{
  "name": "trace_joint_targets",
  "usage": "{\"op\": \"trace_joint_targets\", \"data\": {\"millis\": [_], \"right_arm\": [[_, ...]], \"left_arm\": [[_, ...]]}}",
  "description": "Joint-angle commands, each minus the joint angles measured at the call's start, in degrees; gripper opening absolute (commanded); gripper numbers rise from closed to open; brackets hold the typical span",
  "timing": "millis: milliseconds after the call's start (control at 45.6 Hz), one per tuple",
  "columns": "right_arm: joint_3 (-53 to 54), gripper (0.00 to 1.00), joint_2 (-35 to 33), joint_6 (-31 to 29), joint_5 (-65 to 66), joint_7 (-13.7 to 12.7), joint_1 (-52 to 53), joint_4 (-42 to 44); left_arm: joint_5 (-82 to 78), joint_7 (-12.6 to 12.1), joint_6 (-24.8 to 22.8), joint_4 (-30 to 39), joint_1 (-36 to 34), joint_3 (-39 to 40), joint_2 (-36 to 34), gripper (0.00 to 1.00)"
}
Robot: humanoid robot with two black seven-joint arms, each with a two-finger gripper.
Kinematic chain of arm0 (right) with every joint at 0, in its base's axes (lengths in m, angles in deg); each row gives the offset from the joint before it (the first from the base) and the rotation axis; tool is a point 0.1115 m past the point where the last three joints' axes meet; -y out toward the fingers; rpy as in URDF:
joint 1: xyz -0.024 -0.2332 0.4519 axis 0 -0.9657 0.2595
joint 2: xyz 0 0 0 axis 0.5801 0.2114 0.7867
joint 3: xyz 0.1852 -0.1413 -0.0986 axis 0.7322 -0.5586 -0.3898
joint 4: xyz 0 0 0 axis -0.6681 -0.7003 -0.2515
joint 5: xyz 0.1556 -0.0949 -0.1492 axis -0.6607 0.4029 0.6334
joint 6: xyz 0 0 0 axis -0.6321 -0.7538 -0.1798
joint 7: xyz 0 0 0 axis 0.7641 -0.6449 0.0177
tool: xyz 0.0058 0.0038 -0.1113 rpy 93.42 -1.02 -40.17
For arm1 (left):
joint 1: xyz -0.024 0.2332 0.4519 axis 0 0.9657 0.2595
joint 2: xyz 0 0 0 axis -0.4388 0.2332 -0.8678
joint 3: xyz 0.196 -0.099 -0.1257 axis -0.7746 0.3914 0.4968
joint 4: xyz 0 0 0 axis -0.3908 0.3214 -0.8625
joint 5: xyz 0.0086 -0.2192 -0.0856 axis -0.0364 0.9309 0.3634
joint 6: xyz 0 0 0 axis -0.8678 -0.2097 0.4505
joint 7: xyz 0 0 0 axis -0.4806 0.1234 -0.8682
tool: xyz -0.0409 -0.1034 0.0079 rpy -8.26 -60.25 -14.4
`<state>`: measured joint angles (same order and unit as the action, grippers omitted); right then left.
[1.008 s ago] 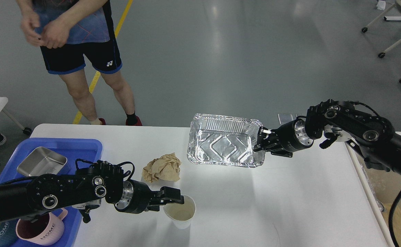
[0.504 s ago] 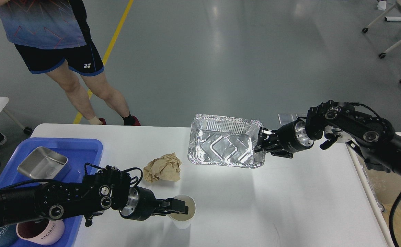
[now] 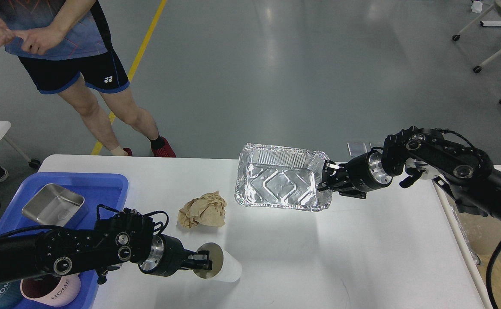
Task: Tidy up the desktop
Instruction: 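Grasp the white paper cup with the left gripper, then lift the paper cup and lower it into the held foil tray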
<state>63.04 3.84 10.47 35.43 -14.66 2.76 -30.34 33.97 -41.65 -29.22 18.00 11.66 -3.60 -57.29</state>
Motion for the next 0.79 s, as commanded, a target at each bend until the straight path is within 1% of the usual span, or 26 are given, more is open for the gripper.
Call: {"op": "trace_joint_targets", "data": {"millis": [0, 197, 285, 351, 417, 504, 570, 680, 767], "right_arm": [[0.0, 0.00, 0.0, 0.0, 0.0, 0.1, 0.0, 0.0], [0.0, 0.00, -0.1, 0.0, 0.0, 0.0, 0.0, 0.0], [0.0, 0.00, 0.0, 0.0, 0.0, 0.0, 0.0, 0.0], [0.0, 0.00, -0.1, 0.0, 0.0, 0.0, 0.0, 0.0], [0.0, 0.00, -0.1, 0.0, 0.0, 0.0, 0.0, 0.0], [0.0, 0.00, -0.4, 0.0, 0.0, 0.1, 0.0, 0.0], [0.0, 0.00, -0.7, 0.0, 0.0, 0.1, 0.0, 0.0], [0.0, 0.00, -0.7, 0.0, 0.0, 0.1, -0.3, 0.0], [0.0, 0.00, -0.7, 0.0, 0.0, 0.1, -0.4, 0.0]], "left_arm": [[-0.1, -0.3, -0.7, 0.0, -0.1, 0.1, -0.8, 0.00], [-0.3, -0.3, -0.8, 0.6, -0.2, 0.1, -1.9, 0.00], [-0.3, -0.4, -2.1, 2.3, -0.9, 0.3, -4.7, 0.00], [-0.2, -0.3, -3.7, 5.1, -2.8, 0.7, -8.0, 0.00], [0.1, -0.3, -4.9, 9.2, -6.2, 0.8, -11.8, 0.00], [0.5, -0.3, -6.2, 15.6, -10.5, 0.8, -18.2, 0.00], [0.9, -0.2, -7.7, 19.2, -14.5, 1.2, -23.1, 0.00], [3.1, 0.3, -12.2, 21.7, -20.5, 3.9, -30.5, 0.00], [6.2, 0.0, -17.3, 21.7, -22.8, 7.7, -36.3, 0.01]]}}
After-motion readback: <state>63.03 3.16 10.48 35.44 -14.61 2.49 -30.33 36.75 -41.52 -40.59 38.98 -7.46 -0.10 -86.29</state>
